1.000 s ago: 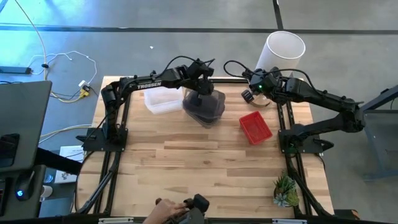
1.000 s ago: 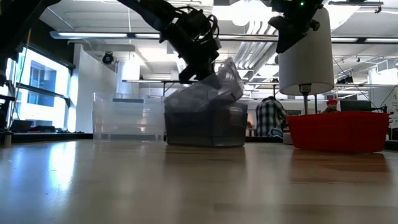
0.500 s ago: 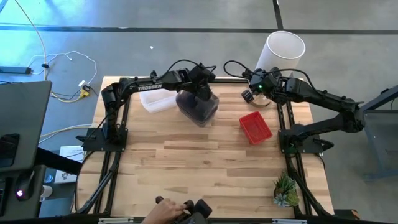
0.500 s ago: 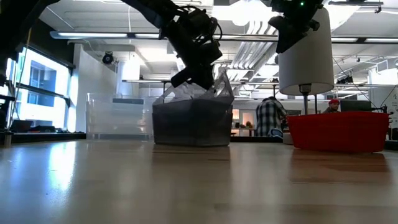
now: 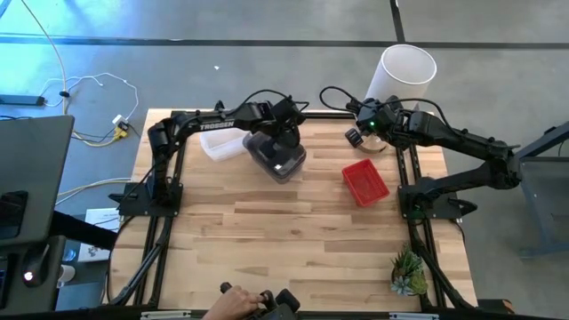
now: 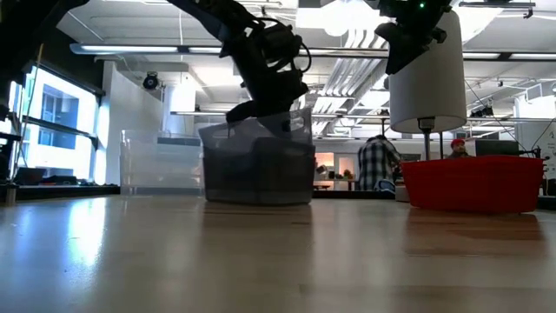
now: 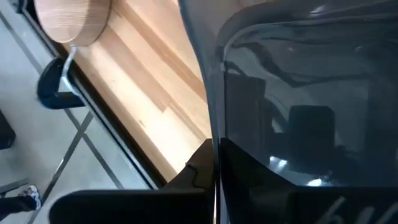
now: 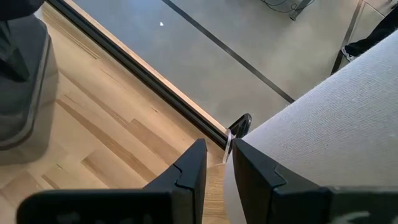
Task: Stack baskets by color
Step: Stack the bottom black bin on the top black bin
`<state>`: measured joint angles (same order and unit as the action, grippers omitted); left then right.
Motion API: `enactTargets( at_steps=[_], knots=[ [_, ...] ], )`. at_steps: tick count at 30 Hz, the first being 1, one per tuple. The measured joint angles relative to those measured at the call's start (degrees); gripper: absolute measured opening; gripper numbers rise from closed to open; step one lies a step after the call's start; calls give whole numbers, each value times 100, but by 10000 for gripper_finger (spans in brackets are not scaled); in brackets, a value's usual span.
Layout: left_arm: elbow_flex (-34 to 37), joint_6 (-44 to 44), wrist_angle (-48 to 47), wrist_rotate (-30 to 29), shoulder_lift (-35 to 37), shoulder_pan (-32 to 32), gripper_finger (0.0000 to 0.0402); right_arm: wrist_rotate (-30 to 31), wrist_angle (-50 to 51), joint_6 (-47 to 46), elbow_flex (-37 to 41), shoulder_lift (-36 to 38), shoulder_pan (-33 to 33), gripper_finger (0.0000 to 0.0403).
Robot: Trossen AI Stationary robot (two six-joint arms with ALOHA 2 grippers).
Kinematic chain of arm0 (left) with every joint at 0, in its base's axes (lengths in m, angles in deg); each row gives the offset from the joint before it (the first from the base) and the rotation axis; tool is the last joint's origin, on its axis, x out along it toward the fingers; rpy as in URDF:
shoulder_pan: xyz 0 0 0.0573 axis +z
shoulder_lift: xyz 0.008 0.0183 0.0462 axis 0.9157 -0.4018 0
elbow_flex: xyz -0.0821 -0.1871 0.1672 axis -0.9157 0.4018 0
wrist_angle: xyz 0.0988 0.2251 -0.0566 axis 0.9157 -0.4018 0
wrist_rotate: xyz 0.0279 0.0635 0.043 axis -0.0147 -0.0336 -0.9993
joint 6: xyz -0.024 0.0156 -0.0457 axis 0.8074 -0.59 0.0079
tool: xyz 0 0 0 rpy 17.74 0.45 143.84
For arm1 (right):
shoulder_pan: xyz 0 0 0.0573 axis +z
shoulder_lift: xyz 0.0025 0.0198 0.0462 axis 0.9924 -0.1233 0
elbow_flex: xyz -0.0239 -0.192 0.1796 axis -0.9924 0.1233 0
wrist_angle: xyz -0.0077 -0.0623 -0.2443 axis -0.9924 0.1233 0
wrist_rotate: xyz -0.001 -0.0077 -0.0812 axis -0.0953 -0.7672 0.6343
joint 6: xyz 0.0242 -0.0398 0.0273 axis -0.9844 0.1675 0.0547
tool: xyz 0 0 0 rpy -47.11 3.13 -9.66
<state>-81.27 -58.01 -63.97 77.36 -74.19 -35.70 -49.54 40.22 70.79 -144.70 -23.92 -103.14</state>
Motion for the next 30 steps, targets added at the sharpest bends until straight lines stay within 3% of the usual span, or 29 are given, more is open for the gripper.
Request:
enactTargets(
  at_steps=[15, 23, 30],
  knots=[
    [11, 133, -3, 76, -15, -168, 8, -48, 21, 1, 0, 2, 0, 67],
    [13, 176, 9, 77, -17, -272, 68, -203, 78, -1, 0, 2, 1, 67],
    [13, 754, 12, -87, -17, -407, 127, -216, 240, -30, 0, 2, 1, 67]
  ],
)
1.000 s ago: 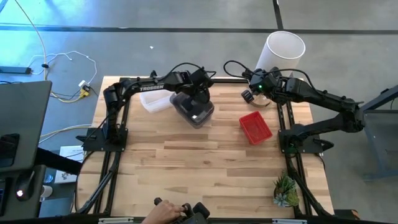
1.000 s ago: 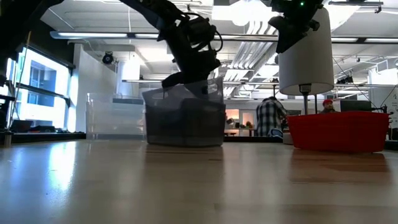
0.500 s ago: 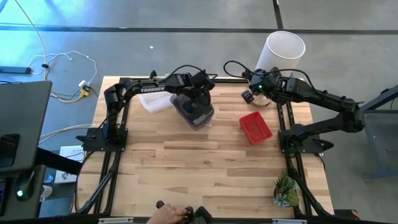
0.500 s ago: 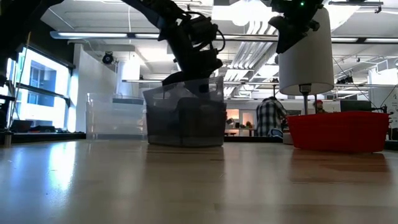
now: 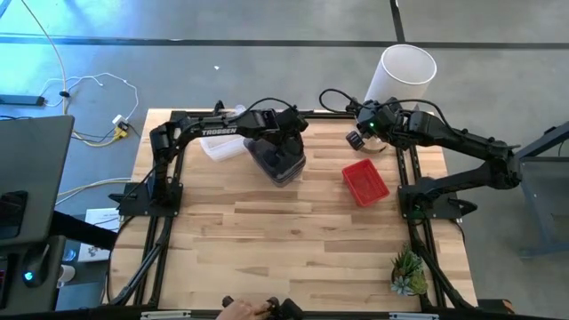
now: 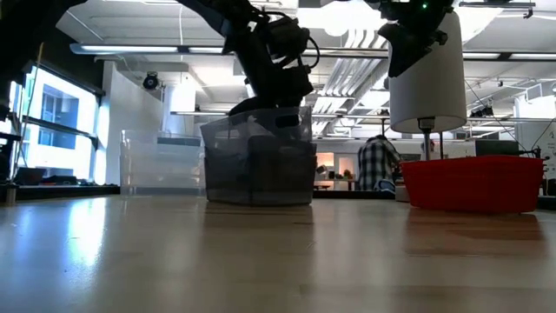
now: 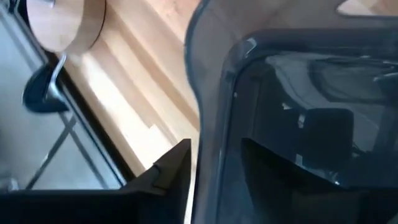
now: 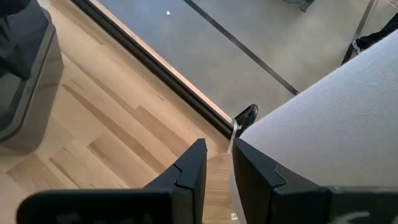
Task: Stack baskets by color
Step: Stack the bottom black bin on the top black bin
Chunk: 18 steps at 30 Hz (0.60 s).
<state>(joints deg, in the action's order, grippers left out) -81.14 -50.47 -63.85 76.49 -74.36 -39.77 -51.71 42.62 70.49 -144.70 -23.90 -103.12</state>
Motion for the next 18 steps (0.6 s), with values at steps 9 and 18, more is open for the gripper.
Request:
enactTargets(
  at_steps=[9, 18],
  knots=[
    [0, 450, -4, -903, 0, -139, 155, -26, 1, -14, 0, 0, 0, 67],
    [0, 530, -29, -1006, 140, -207, 144, -26, 68, -13, 1, -1, 0, 67]
  ],
)
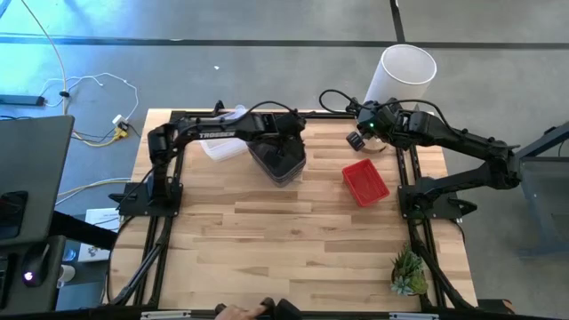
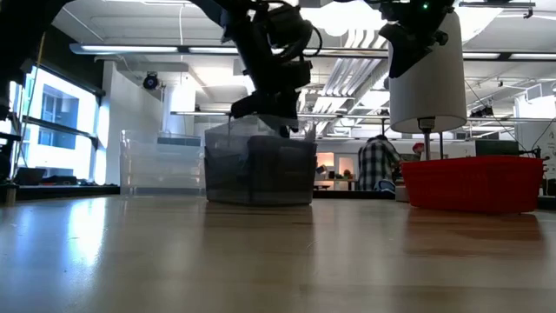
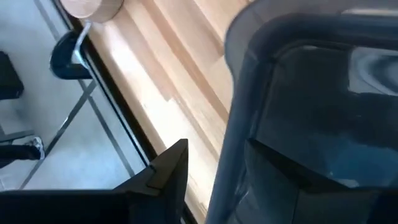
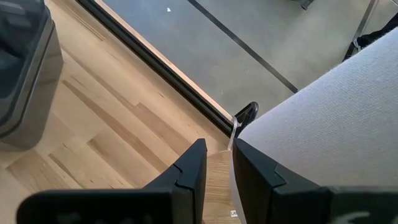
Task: Stack baskets by color
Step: Stack the bottom black bin on the top black bin
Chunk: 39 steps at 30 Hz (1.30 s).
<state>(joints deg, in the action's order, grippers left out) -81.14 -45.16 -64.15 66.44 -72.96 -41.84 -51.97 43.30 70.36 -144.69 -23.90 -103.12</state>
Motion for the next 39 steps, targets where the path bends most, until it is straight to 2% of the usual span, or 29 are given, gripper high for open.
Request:
enactTargets(
  at_steps=[6, 11, 18, 21, 27, 35, 37, 39],
  knots=[
    [0, 296, -111, -27, 234, 70, 143, -1, 2, -2, 0, 1, -1, 67],
    [0, 953, -771, 60, 398, 112, 143, -105, 16, 0, -1, 1, 0, 67],
    [-2, 1871, -1845, 921, 459, 60, 142, -495, 20, 43, -1, 0, 0, 67],
    [-2, 2041, -1970, 788, 459, -31, 142, -514, 20, 120, -1, 1, 0, 67],
    [-2, 2421, -2461, 117, 487, -265, 142, -514, 76, 192, 0, -1, 0, 67],
    [-2, 2864, -2570, 55, 922, -632, 142, -511, 115, 192, 83, -1, -2, 67],
    [-2, 3195, -2649, 245, 1012, -709, 142, -510, 112, 192, 161, -1, -2, 67],
    [-2, 3532, -2801, 730, 1032, -790, 142, -511, 96, 192, 255, -1, -2, 67]
  ],
)
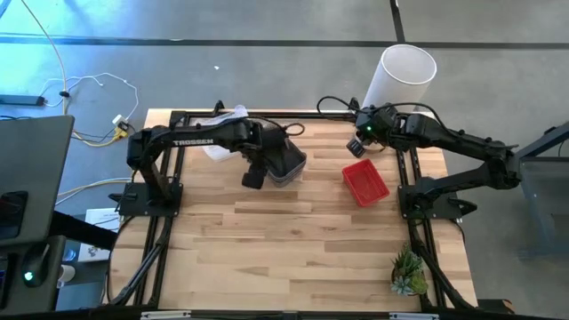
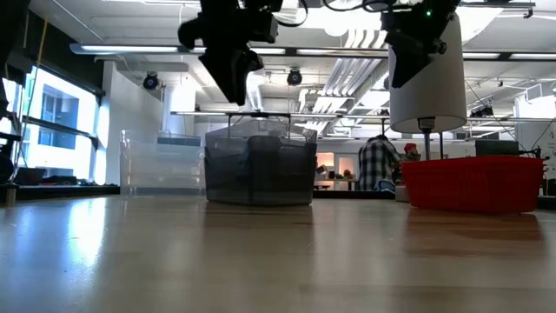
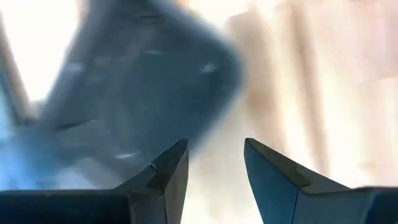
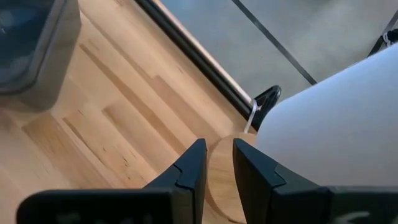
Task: Stack baskets by color
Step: Stack the bottom black bin on the top black bin
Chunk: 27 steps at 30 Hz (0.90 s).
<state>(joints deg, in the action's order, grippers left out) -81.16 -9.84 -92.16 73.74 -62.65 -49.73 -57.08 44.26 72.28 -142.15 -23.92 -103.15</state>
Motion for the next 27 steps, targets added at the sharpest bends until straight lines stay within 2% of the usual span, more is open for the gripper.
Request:
enactTargets(
  at_steps=[2, 4, 16, 27],
  knots=[
    [13, 261, -122, 463, -2, -80, 142, 0, 5, 0, 88, 0, 0, 67],
    [144, 380, -77, 651, 2, -200, 142, 1, -2, 1, 172, 0, 0, 67],
    [1135, 409, 1009, 402, -44, -453, 142, 6, -111, 110, 212, -2, 0, 67],
    [1424, -74, 2110, 307, -44, -297, 142, 7, -217, 111, 212, 0, -1, 67]
  ],
)
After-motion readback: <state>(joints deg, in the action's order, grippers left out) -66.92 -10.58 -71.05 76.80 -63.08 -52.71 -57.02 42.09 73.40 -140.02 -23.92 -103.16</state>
